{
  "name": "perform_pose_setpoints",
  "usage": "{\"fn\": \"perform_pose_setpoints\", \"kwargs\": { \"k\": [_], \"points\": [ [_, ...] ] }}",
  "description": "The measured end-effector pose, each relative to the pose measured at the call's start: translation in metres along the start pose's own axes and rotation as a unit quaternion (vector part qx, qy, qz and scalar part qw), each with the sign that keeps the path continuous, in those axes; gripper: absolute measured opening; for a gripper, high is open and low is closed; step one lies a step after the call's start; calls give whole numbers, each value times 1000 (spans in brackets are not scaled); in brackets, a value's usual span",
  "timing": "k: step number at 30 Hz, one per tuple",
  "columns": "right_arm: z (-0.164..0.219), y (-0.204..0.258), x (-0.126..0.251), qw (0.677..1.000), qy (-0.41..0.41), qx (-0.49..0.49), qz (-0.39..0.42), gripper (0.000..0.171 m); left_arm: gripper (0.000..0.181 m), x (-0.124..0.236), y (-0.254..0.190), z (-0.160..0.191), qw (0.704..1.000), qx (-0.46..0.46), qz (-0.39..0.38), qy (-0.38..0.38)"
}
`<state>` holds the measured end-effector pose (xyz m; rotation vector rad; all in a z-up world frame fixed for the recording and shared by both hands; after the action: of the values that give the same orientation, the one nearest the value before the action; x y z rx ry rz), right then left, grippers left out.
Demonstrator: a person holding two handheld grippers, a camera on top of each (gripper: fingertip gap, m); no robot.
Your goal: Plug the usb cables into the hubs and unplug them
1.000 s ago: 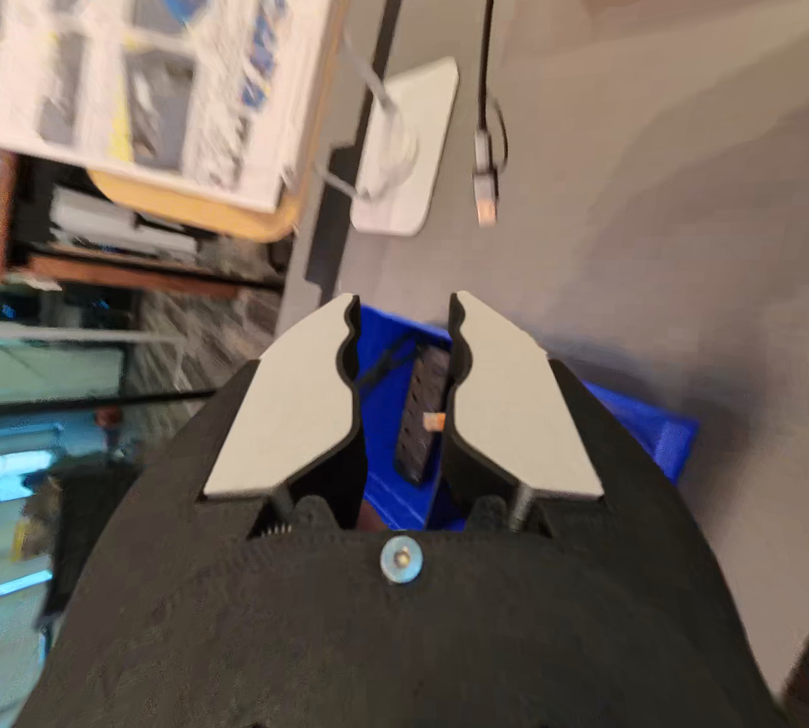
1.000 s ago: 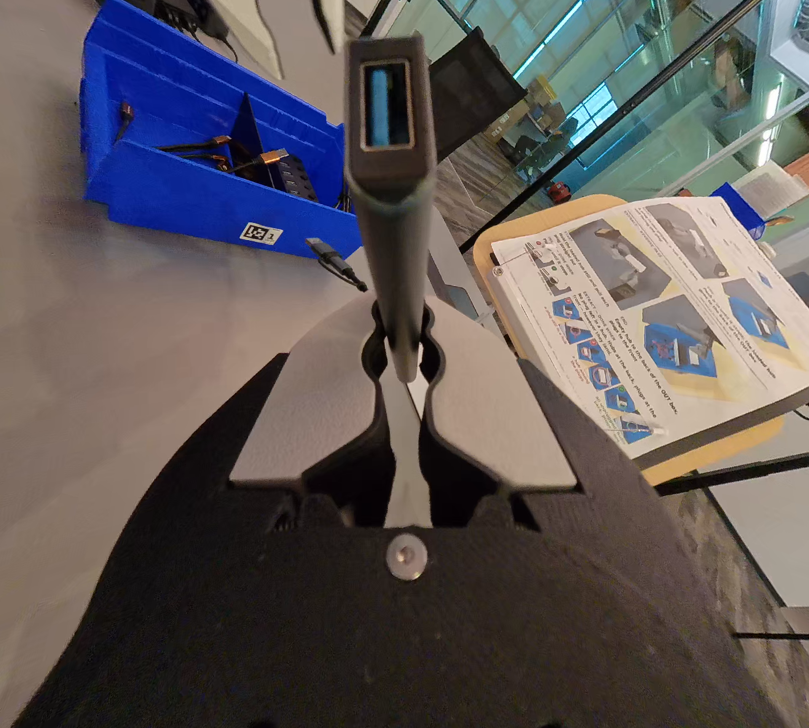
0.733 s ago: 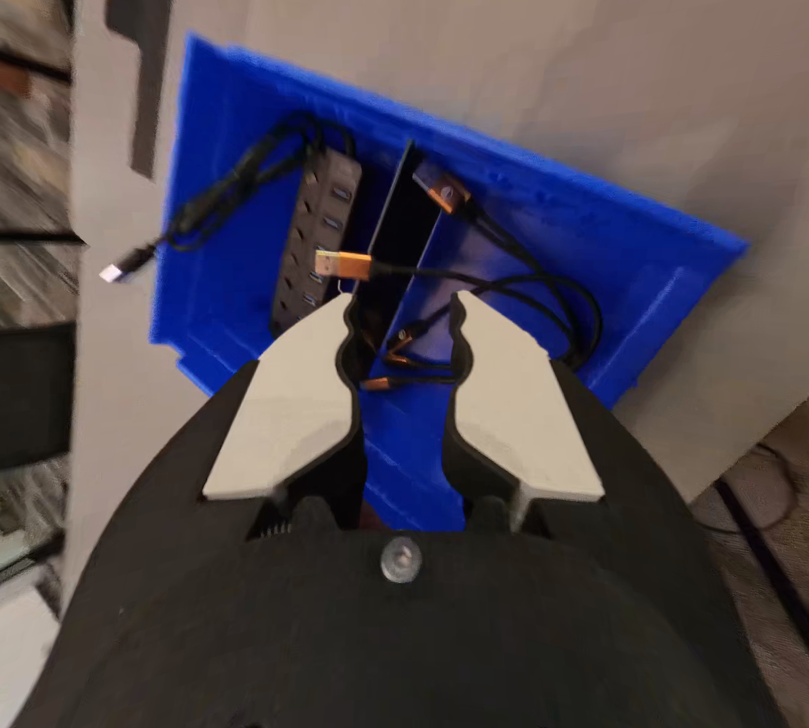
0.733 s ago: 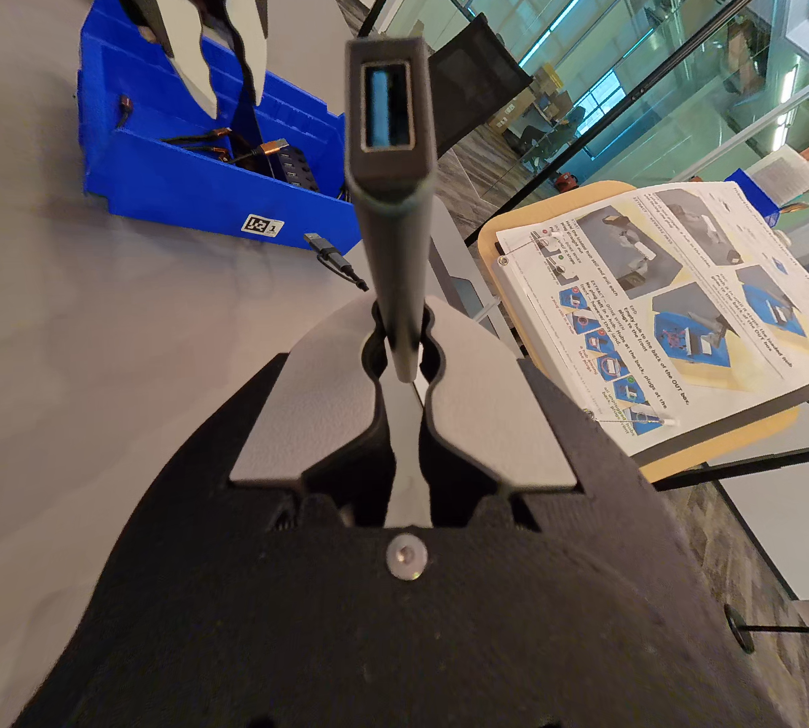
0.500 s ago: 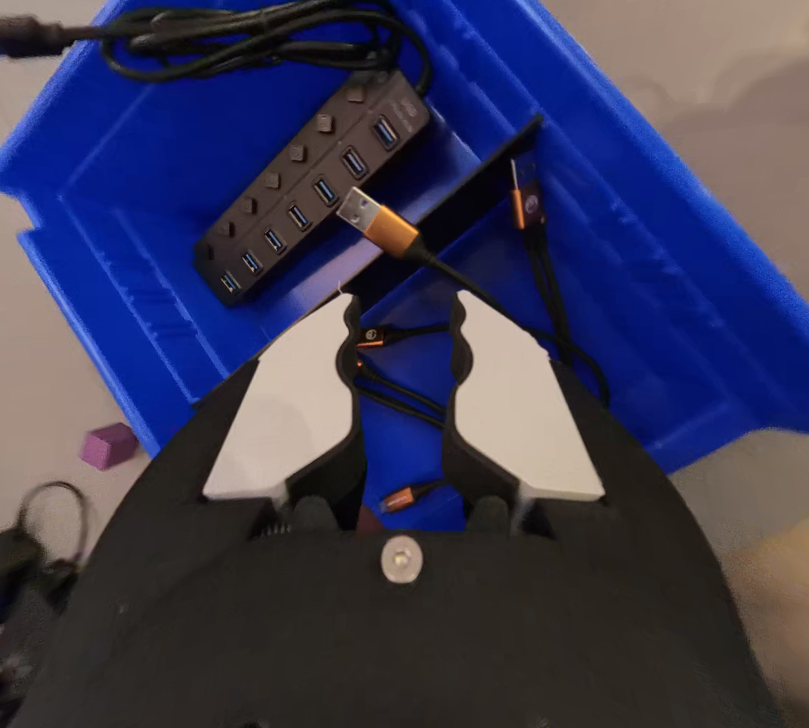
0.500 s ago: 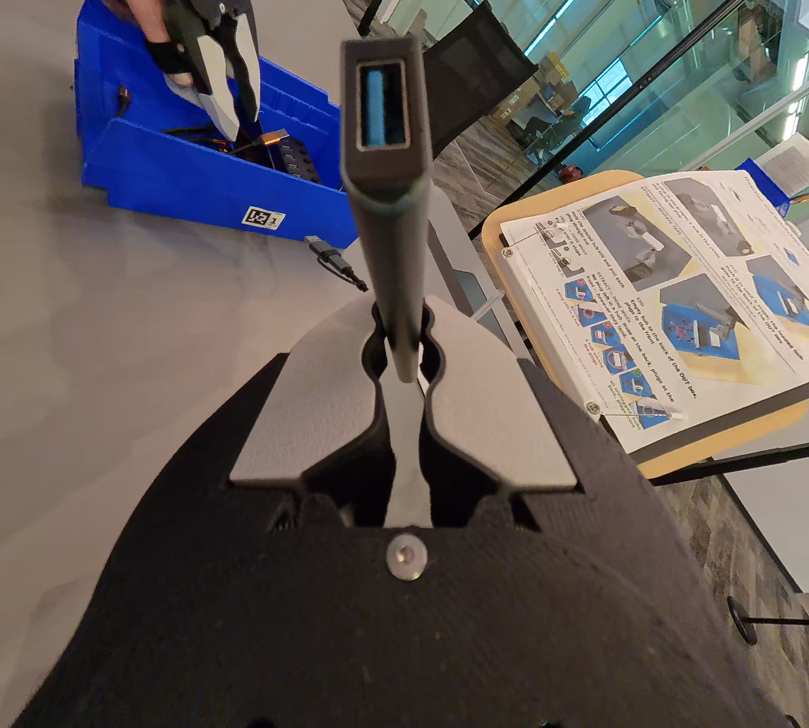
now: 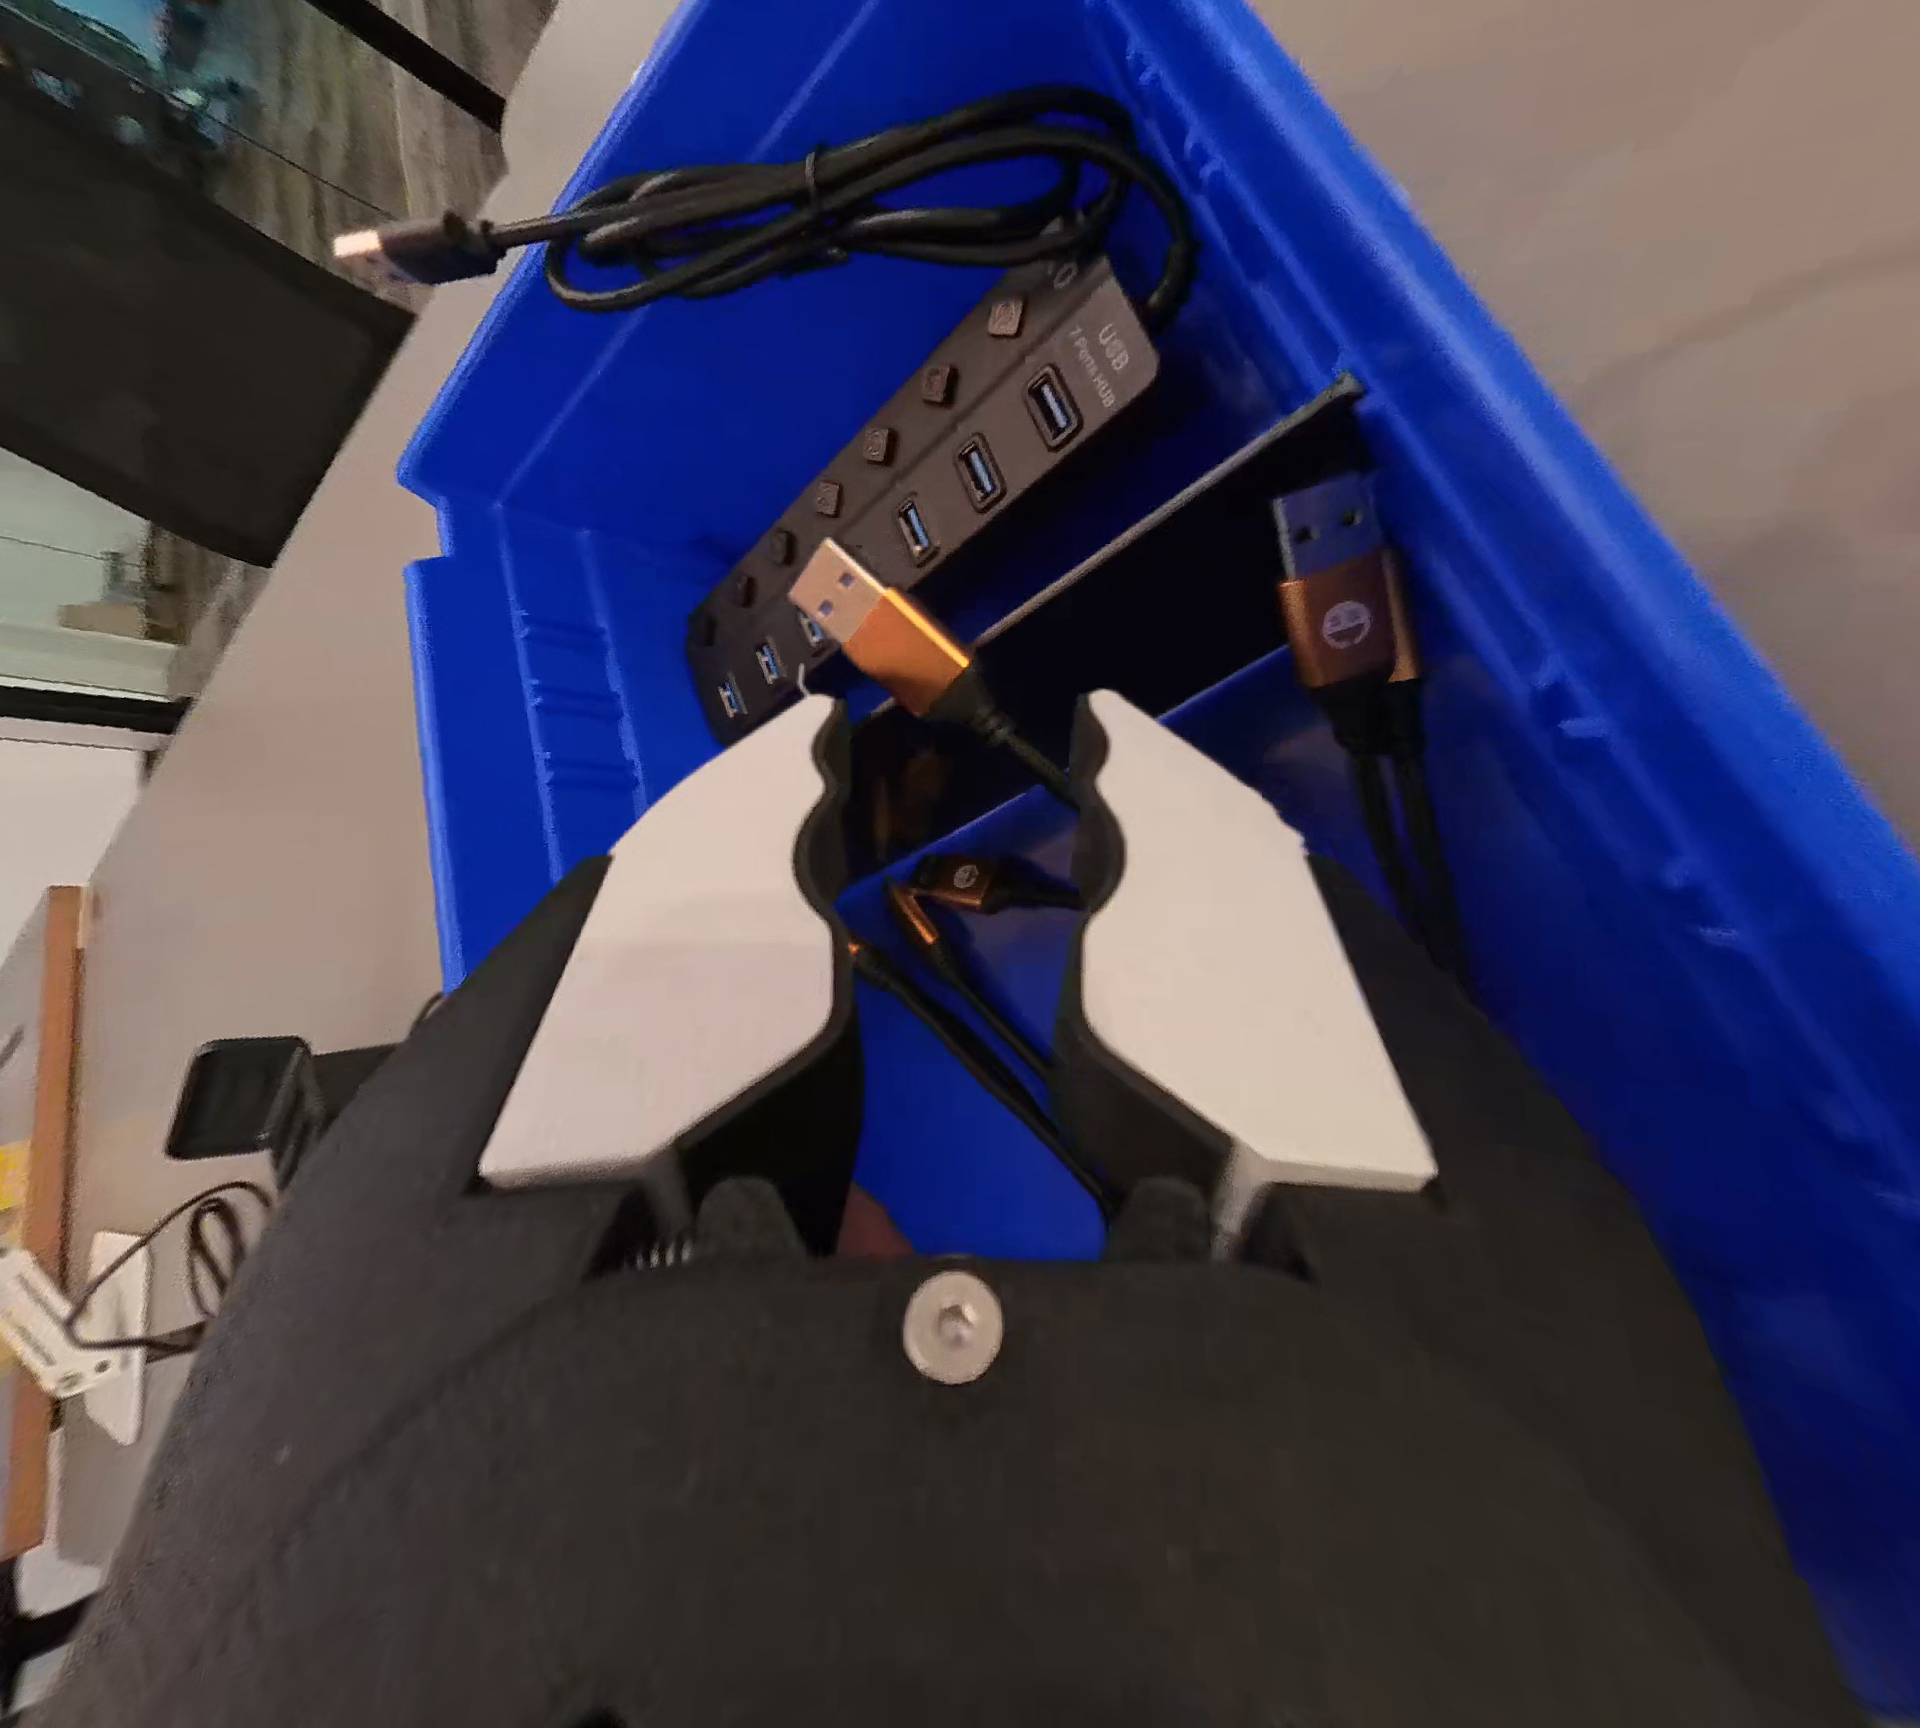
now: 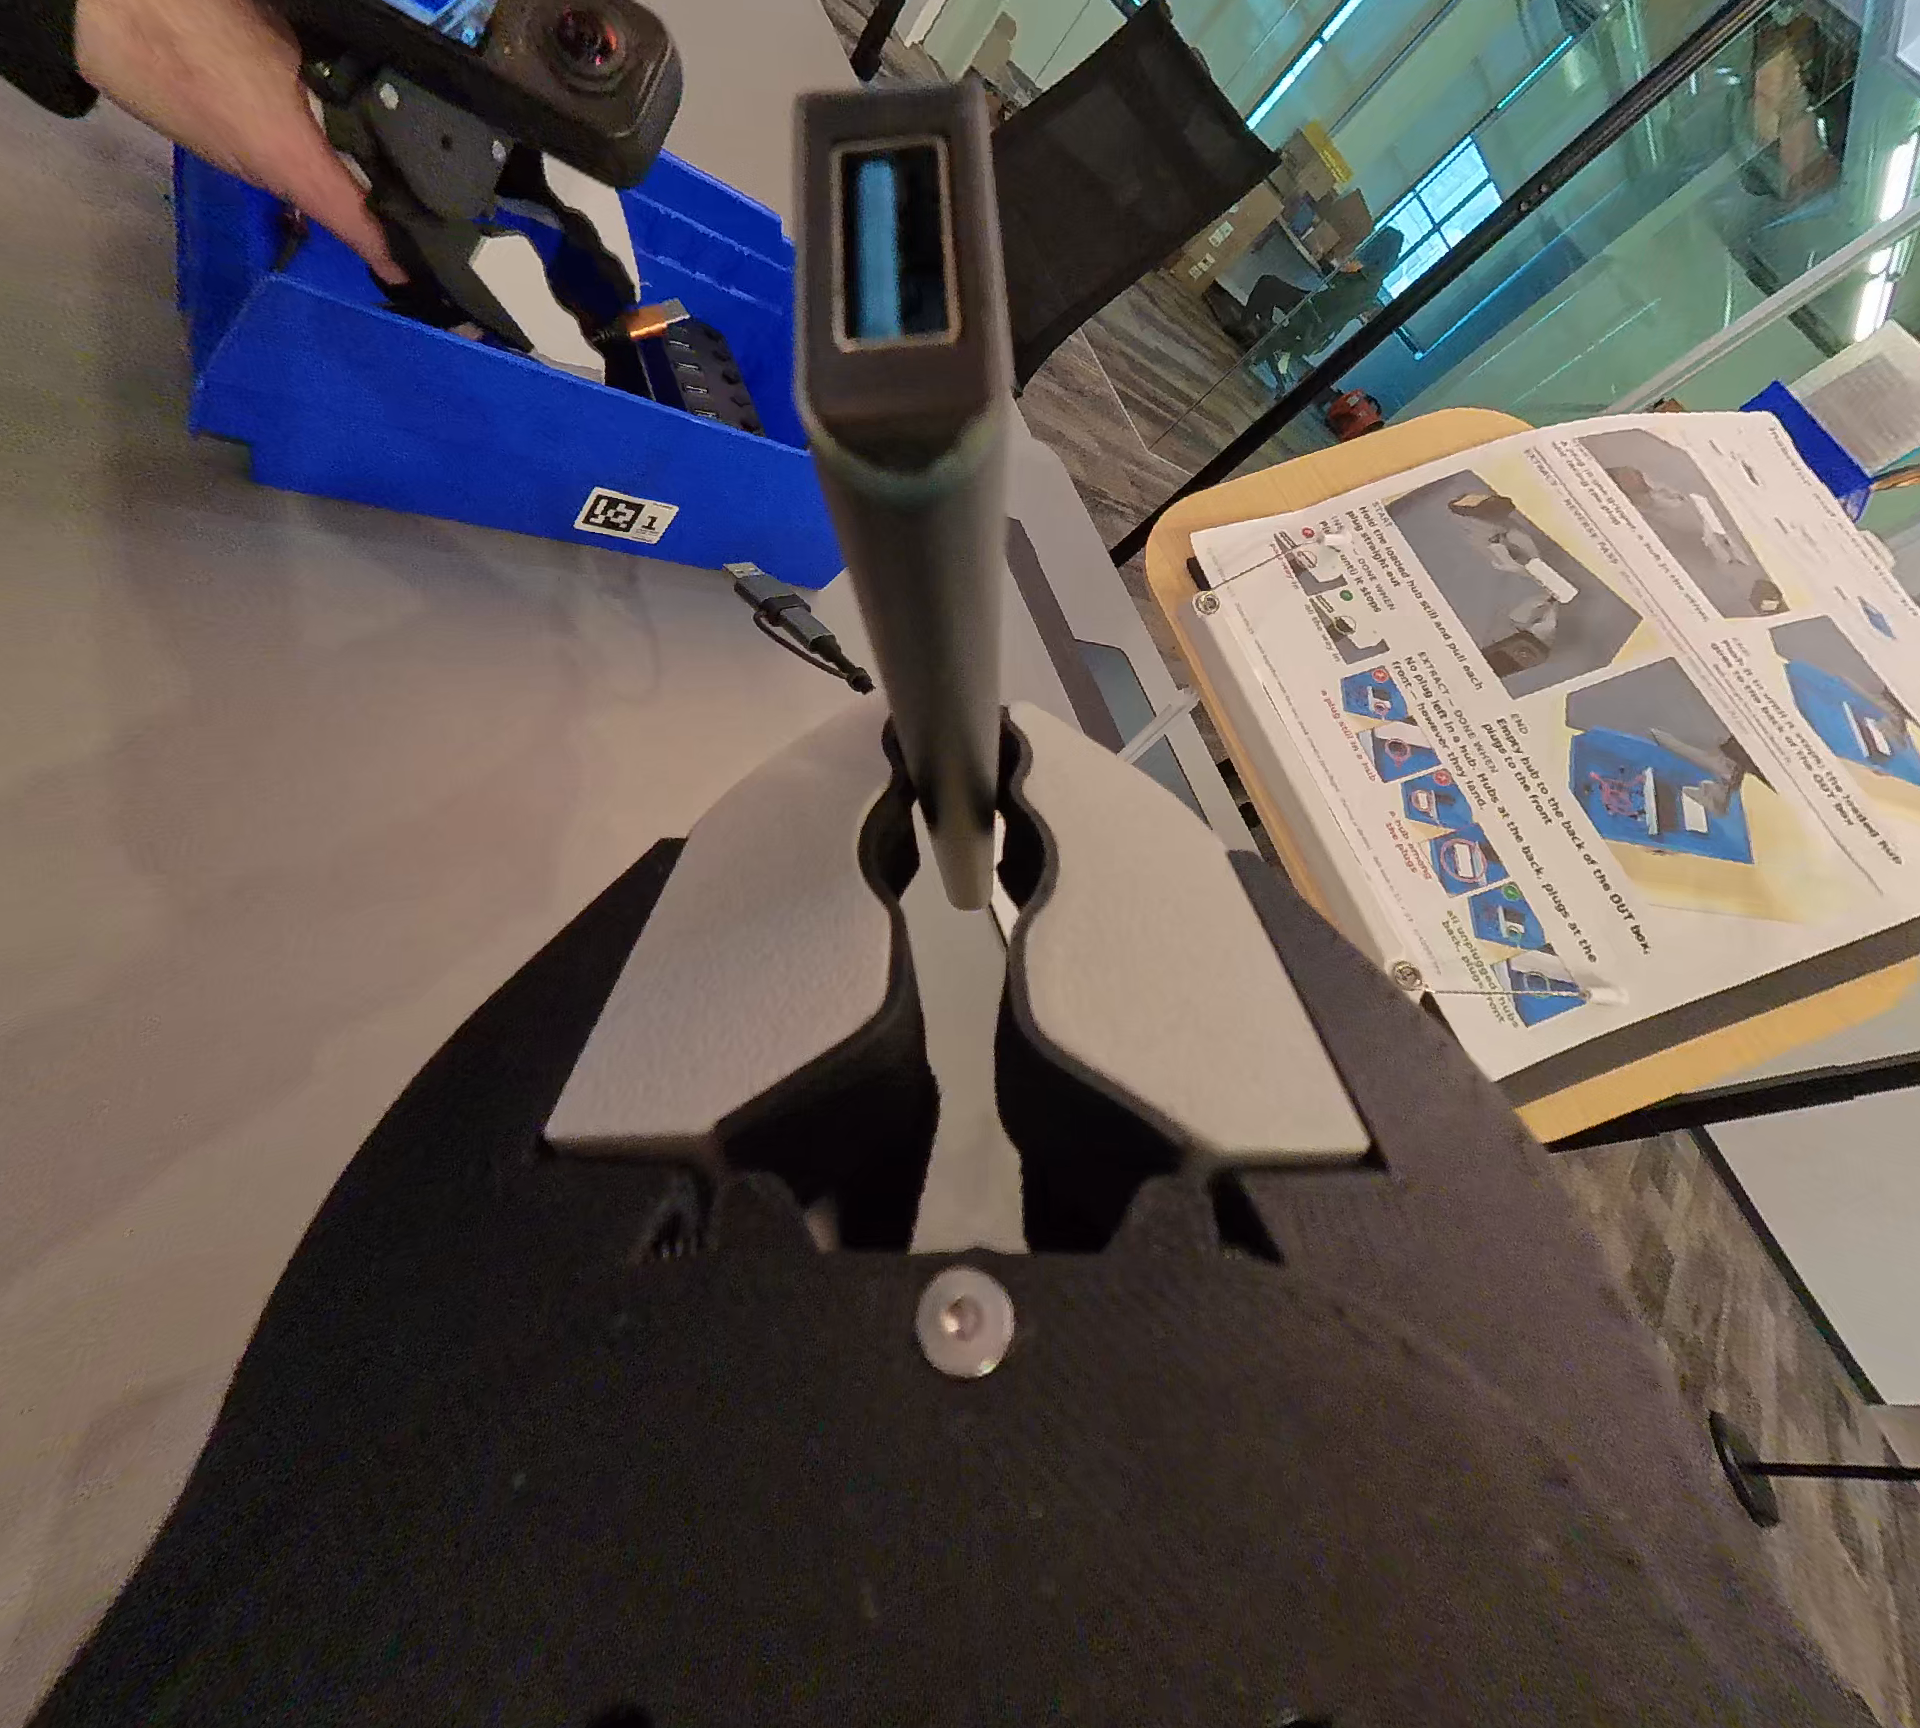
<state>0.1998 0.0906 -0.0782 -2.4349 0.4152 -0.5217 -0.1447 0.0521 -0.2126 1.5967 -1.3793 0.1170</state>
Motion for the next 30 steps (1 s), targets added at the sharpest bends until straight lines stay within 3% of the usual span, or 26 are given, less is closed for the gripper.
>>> {"fn": "perform_pose_setpoints", "kwargs": {
  "k": [2, 4, 9, 15, 22, 30],
  "points": [
    [-1, -2, 2, 1000, -2, -1, 4, 10, 19, 1, 6, 1, 999, -15, -27, -12],
    [-1, -4, 4, 1000, -4, -3, 7, 10, 10, 5, 9, 0, 999, -6, -21, -28],
    [1, -7, 7, 1000, -7, -5, 12, 10, 8, 16, 21, 1, 998, -19, -23, -57],
    [1, -6, 8, 1000, -19, -5, 7, 10, 7, 52, 32, -19, 985, -64, -12, -159],
    [-2, -3, 7, 999, -39, 1, -1, 10, 8, 124, 30, -81, 955, -129, 30, -264],
    [-5, 5, 1, 999, -30, 38, -7, 10, 7, 185, -30, -150, 897, -268, 113, -332]
  ]
}}
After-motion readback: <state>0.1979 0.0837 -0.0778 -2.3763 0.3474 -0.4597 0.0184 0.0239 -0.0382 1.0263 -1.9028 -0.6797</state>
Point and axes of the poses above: each gripper's, where its closed fingertips meet, x back along the fingers, z out of its underside, y = z × x across the jaws, the point moved 7 cm from there along x, back along the fingers, and after that the axes turned 1 degree about y, right-handed, at the moved point
